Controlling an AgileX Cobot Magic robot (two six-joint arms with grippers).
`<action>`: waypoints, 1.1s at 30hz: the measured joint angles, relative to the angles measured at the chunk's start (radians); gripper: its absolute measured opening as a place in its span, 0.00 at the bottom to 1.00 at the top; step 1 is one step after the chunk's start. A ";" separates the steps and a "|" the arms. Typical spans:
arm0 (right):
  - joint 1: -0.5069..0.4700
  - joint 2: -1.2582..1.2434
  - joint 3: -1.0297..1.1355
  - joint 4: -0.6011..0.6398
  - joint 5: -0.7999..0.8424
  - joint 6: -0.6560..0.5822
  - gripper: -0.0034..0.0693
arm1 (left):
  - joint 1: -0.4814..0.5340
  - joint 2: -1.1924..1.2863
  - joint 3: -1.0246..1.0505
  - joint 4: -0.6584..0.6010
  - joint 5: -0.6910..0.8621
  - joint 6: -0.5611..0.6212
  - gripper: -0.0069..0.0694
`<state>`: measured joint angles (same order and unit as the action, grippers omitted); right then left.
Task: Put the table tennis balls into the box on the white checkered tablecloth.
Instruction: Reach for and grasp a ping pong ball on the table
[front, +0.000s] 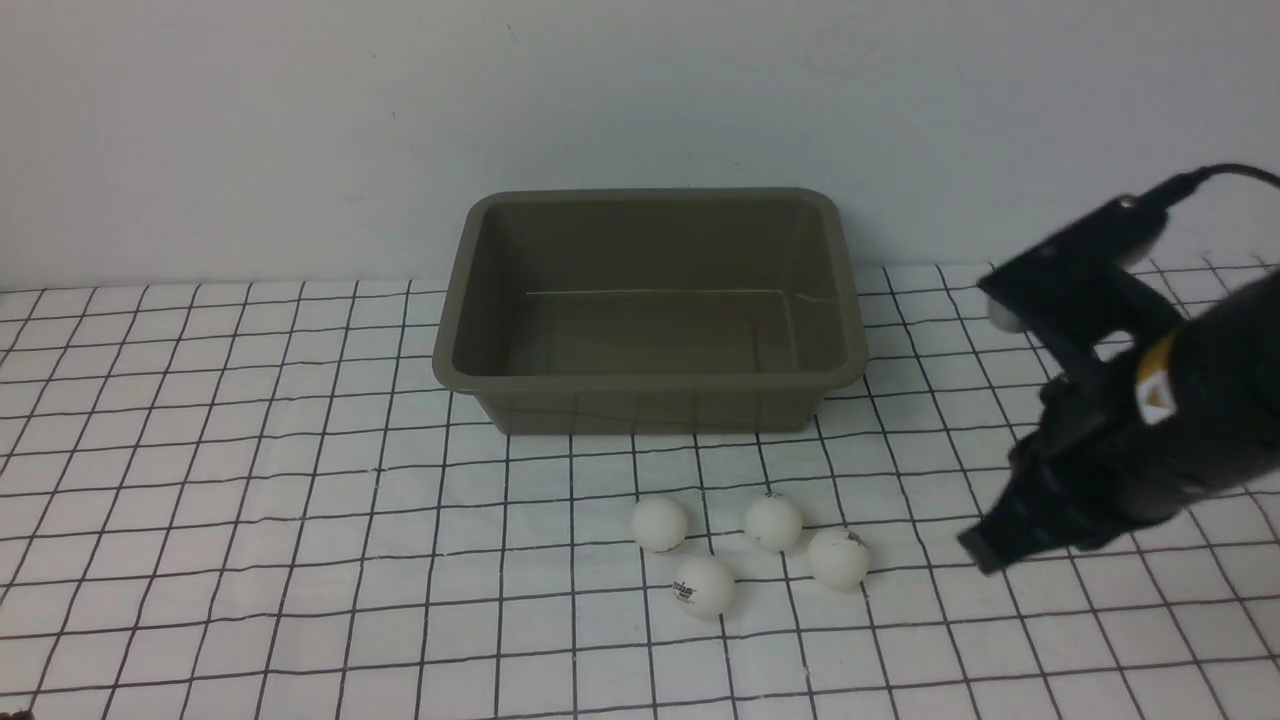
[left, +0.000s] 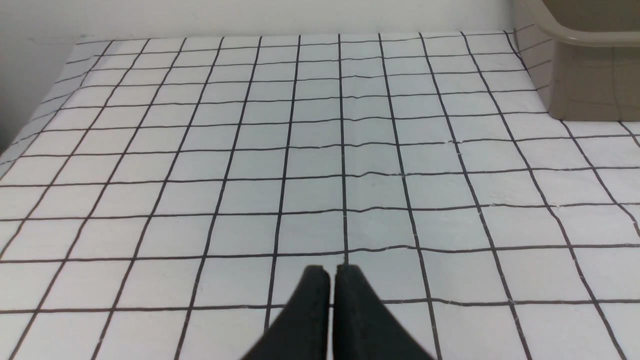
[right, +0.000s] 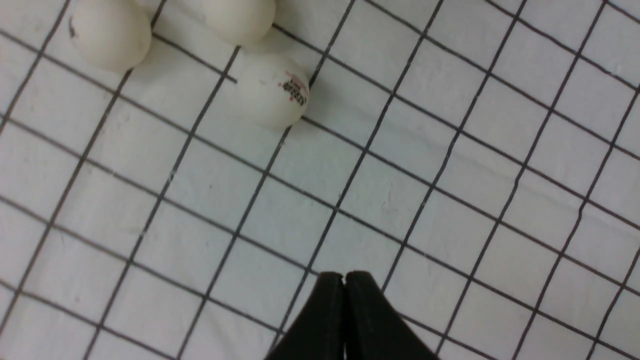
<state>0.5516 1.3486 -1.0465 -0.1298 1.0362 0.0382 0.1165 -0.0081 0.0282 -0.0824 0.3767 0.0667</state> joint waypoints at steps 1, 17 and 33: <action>0.020 0.033 -0.025 -0.032 0.008 0.050 0.03 | 0.000 0.000 0.000 0.000 0.000 0.000 0.09; 0.069 0.340 -0.186 -0.090 -0.044 0.115 0.26 | 0.000 0.000 0.000 0.000 0.000 0.000 0.09; 0.044 0.478 -0.192 -0.078 -0.170 0.097 0.77 | 0.000 0.000 0.000 0.000 0.000 0.000 0.09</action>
<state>0.5952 1.8262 -1.2386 -0.2079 0.8662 0.1350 0.1165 -0.0081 0.0282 -0.0824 0.3767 0.0667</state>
